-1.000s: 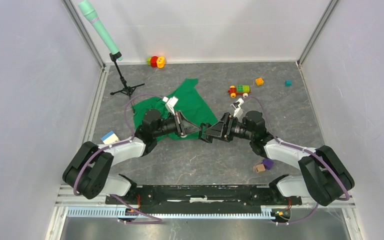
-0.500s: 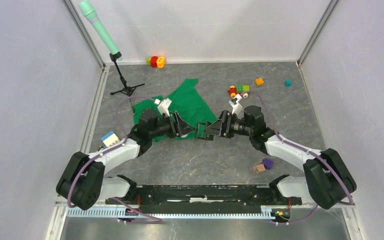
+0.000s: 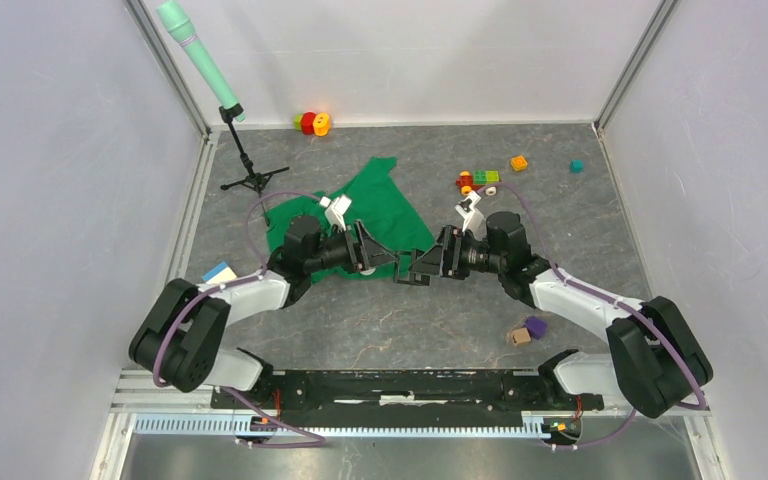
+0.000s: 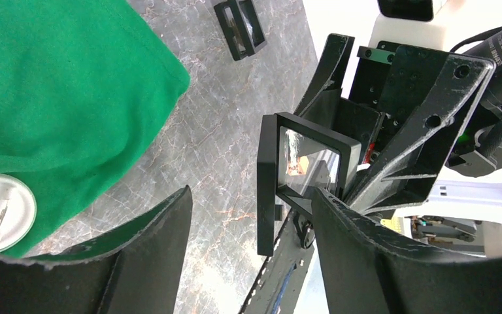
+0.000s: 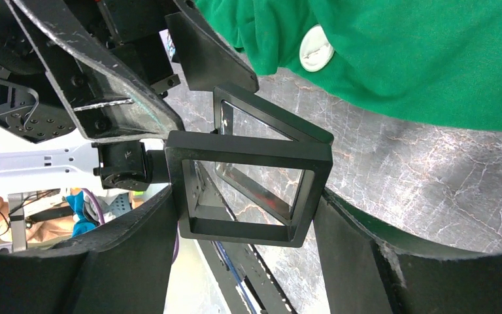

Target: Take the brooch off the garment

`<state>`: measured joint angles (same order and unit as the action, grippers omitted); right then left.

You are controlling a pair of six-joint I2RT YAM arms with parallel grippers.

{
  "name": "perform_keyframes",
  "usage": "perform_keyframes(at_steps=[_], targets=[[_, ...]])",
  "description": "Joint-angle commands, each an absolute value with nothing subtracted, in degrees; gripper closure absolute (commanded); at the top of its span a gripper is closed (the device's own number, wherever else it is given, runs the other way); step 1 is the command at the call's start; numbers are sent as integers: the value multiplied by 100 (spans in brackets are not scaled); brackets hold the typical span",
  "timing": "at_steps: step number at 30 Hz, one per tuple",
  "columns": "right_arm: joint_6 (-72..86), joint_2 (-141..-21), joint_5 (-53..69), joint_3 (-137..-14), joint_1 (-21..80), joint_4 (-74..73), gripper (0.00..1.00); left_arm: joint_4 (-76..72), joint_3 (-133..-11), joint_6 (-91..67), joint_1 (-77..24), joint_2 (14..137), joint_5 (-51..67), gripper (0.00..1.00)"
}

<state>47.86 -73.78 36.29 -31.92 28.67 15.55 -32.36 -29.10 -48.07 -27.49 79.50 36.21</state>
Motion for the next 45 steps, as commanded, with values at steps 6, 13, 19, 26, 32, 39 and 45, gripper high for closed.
perform_keyframes(at_steps=[6,13,19,26,32,39,45], targets=[[4671,-7440,3884,-3385,2892,1757,32,-4592,-3227,-5544,-2755,8638,4167,49],[4556,-7461,3926,-3413,2897,1683,28,-4960,-3289,-5743,-2786,8906,4372,89],[3686,-7374,2857,-3743,2896,352,17,-3831,-3347,-5058,-2786,8439,4059,98],[3207,-7229,1859,-3876,2891,-478,5,-2658,-3462,-4372,-2786,7874,3693,98],[3097,-7004,1738,-3824,2874,-520,18,-2508,-3480,-4303,-2786,7887,3623,98],[2912,-6835,1594,-3920,2865,-692,34,-2519,-3454,-4263,-2786,8073,3550,98],[2890,-6928,1917,-3940,2865,-619,51,-2600,-3424,-4307,-2786,8094,3564,98]])
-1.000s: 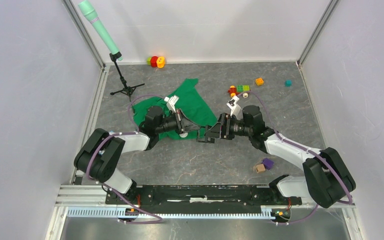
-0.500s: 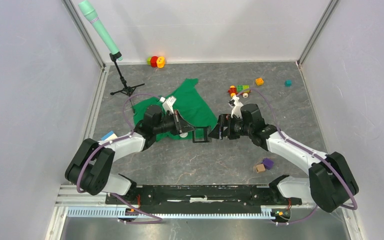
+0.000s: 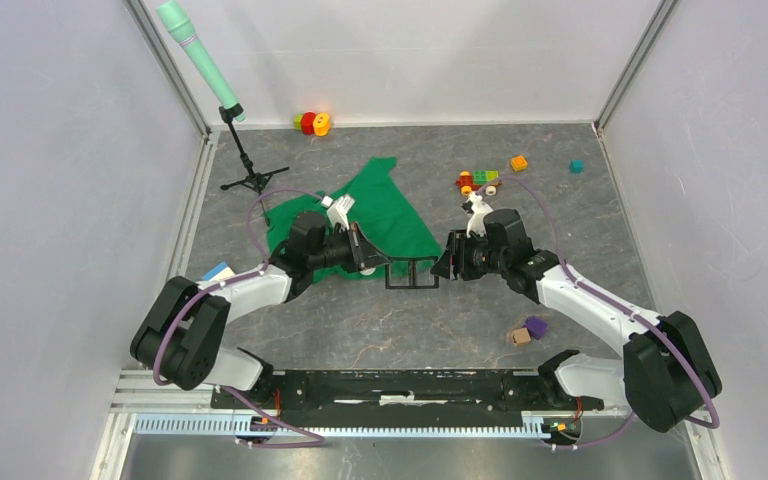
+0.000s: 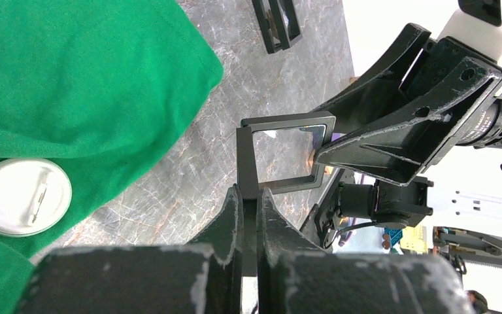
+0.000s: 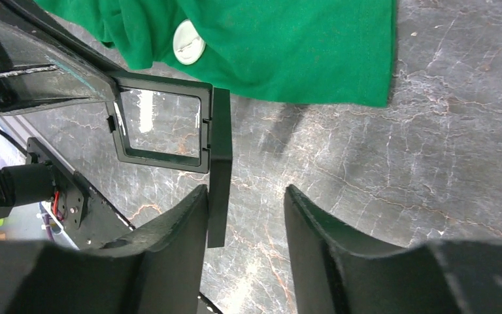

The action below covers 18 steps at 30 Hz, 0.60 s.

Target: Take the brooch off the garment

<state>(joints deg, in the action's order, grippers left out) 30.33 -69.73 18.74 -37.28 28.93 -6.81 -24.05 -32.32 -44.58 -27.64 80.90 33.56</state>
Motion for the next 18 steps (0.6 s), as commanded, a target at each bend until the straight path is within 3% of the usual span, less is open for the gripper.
perform_keyframes(at_steps=[1,6,10,12,15,18], targets=[[2900,-6933,1973,-3938,2863,-584,53,-2601,-3424,-4307,-2786,8092,3568,98],[2992,-6952,2290,-3884,2865,-404,72,-2620,-3432,-4307,-2786,8134,3562,98],[3006,-6971,2302,-3914,2856,-435,100,-2690,-3401,-4299,-2786,8202,3578,94],[2952,-7017,2205,-4019,2853,-676,100,-2690,-3388,-4251,-2786,8210,3569,87],[2706,-7173,2086,-4362,2830,-1257,100,-2390,-3448,-3975,-2786,8144,3438,65],[2288,-7381,1789,-4841,2821,-2117,100,-1633,-3613,-3397,-2786,7925,3055,52]])
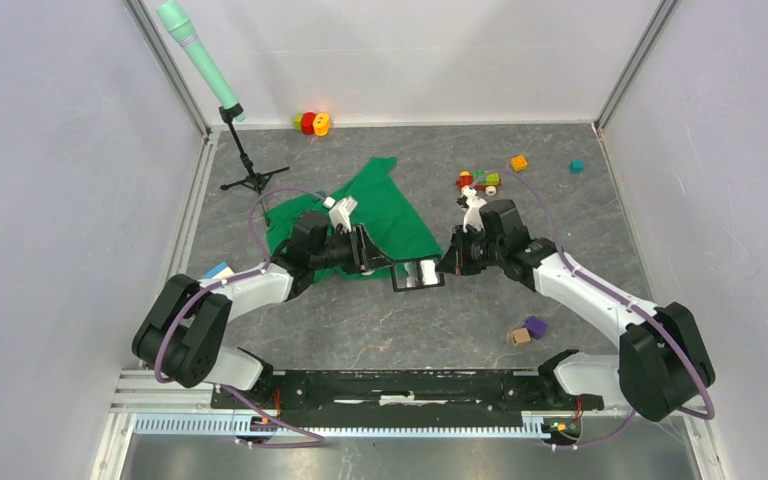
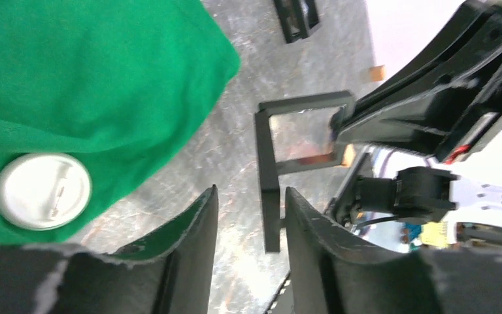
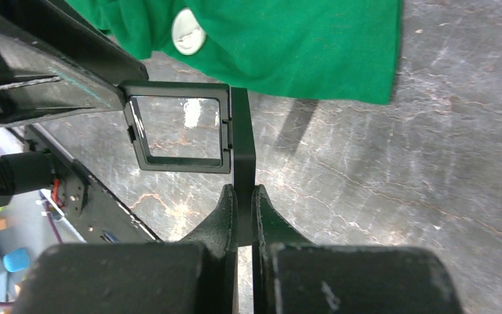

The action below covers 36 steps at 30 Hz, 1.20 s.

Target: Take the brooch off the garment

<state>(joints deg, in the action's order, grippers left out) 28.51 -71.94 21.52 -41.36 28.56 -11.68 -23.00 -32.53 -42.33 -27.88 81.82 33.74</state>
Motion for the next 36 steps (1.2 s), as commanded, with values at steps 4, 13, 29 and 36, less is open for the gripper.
perform_keyframes(at_steps=[4,13,29,36], targets=[[1669,-7647,1284,-5471,2821,-3112,98,-672,-3840,-2586,-2787,7667,2425,46],[1129,-8055,1252,-6020,2821,-3876,100,437,-4437,-1605,-3120,7958,1077,49],[975,-8154,1521,-5932,2815,-3749,100,1879,-5738,-800,-3867,9454,-567,35],[942,-8170,1615,-5853,2814,-3669,100,2147,-5974,-800,-3868,9880,-398,32]])
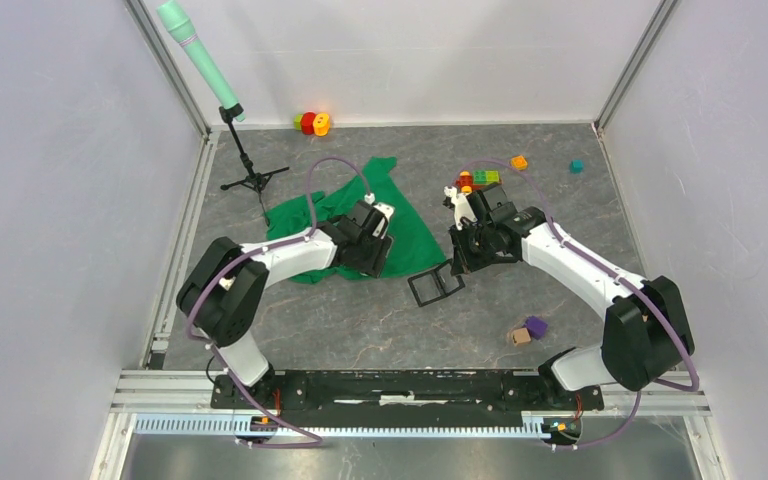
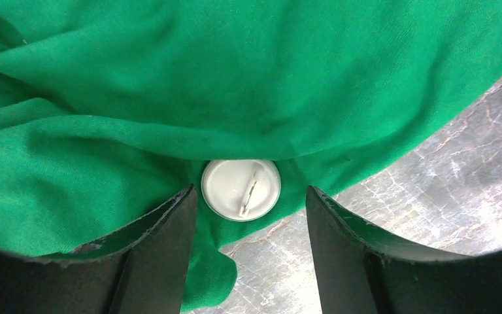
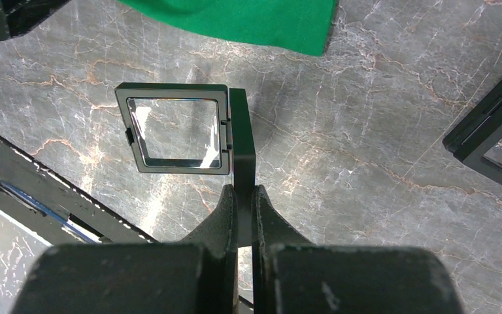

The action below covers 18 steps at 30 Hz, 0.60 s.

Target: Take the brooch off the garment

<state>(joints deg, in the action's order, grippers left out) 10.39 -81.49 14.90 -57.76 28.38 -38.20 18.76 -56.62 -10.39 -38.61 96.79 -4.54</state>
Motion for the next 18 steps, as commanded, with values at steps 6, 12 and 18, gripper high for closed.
perform_keyframes(at_steps=[6,12,18], targets=[[940,-8153,1659,-5783,2813,-3615,100,2594,-6267,-928,-3867,10245,119,36],[938,-8098,1731,-5696,2806,-3568,100,2883,-6402,-958,-3867,10390,-356,58],[941,-8059,1748,-5669,2776,-3555,100,2892,-6437,-1097,-3885,10190,-272,79]])
